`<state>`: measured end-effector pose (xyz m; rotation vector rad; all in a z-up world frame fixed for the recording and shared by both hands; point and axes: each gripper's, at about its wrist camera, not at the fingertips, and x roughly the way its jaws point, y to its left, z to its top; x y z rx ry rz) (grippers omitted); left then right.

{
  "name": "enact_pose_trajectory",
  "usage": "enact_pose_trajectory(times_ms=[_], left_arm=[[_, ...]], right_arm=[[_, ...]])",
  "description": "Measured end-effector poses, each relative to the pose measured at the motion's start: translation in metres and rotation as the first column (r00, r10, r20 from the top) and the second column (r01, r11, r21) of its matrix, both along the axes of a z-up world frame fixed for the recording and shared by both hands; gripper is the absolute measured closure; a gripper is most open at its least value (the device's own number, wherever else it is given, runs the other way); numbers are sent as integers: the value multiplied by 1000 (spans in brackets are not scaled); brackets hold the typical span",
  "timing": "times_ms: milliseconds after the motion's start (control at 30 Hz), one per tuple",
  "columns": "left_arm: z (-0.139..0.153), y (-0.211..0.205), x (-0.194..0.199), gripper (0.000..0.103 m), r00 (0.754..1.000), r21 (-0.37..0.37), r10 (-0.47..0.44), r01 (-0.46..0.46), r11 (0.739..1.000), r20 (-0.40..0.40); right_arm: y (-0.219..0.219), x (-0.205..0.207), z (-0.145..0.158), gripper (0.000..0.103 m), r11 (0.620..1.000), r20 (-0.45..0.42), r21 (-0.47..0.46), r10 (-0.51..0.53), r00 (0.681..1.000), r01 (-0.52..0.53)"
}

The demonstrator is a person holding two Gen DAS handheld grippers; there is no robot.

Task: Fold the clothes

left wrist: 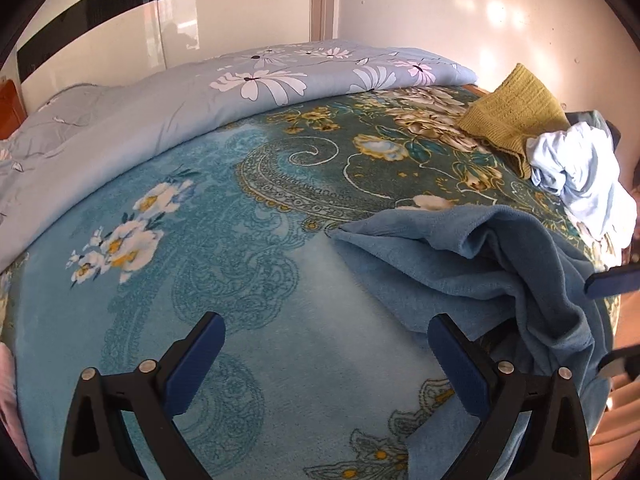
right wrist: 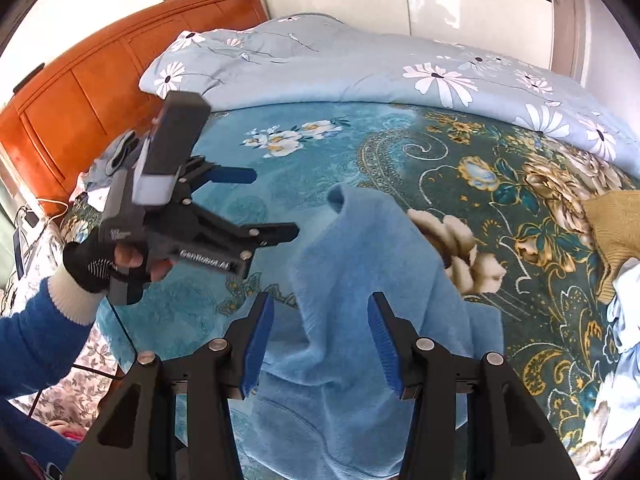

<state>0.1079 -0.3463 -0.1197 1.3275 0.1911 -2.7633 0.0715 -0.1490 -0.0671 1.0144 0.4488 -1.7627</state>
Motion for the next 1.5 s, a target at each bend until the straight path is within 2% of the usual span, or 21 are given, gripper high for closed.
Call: enact_pose_trajectory(times_ms=[100,133,167,200,233,267,367,467,567,667,733,800,833,900,933,1000,1100,1200,1333,1500], left_arm=[[1,-1,-2,0,1000,33,-5,5,999,-13],[2,-1,-3,0,1000,33,-9,9,999,-18],[4,0,-5,0,1000,27,-13,14,1000,-24],[4,0,-7,0,999,20,-20,21,1000,-29],[5,1,-11,0,999,12,-31,32,999,-30],[6,1,-15,0,999,4,-45,45,999,-29],[11,8,-25,0,994,-30,-100,99,995,-34],[19,27,-24,0,977,-107,-208,201,974,-54],[26,49,-17,0,955,-236,-286,261,936,-78],[31,66,-15,0,939,-367,-337,289,884,-71],[36,68,-18,0,933,-362,-355,311,879,-61],[42,66,-19,2,935,-317,-346,308,897,-73],[45,64,-20,4,937,-290,-338,302,908,-83],[49,60,-21,27,944,-227,-315,287,931,-95],[50,58,-23,34,950,-188,-300,279,942,-89],[49,55,-25,62,958,-115,-277,267,957,-74],[50,53,-24,80,971,-76,-227,222,972,-69],[57,52,-18,87,981,-44,-176,173,984,-77],[83,50,1,92,984,-61,-117,110,992,-134],[144,34,38,93,967,-103,-41,15,995,-251]], right_arm=[[-9,2,-15,53,997,-66,71,-26,997,31],[-6,-2,-16,53,997,-51,62,-48,998,51],[-3,-8,-17,59,997,-24,45,-69,997,70],[0,-13,-18,78,996,4,28,-89,996,89],[3,-18,-18,93,994,36,14,-108,993,108],[9,-20,-15,99,993,48,-2,-118,992,118],[27,-18,-2,99,991,44,-55,-124,991,126],[47,-1,14,99,991,24,-80,-104,994,106],[68,9,29,99,987,17,-109,-118,993,119],[81,22,44,99,986,-3,-133,-102,995,100],[88,30,53,99,985,-26,-145,-100,995,95],[93,35,61,99,983,-44,-155,-102,994,94],[95,36,63,99,983,-49,-157,-105,993,96],[97,36,65,99,982,-54,-158,-115,992,105],[97,34,67,99,980,-57,-162,-122,991,112],[97,30,73,99,977,-62,-171,-139,988,127],[97,23,81,99,971,-70,-185,-164,984,149],[96,17,90,99,965,-77,-199,-188,979,170],[92,14,113,99,958,-106,-220,-214,971,187],[86,20,164,99,940,-175,-285,-243,954,187]])
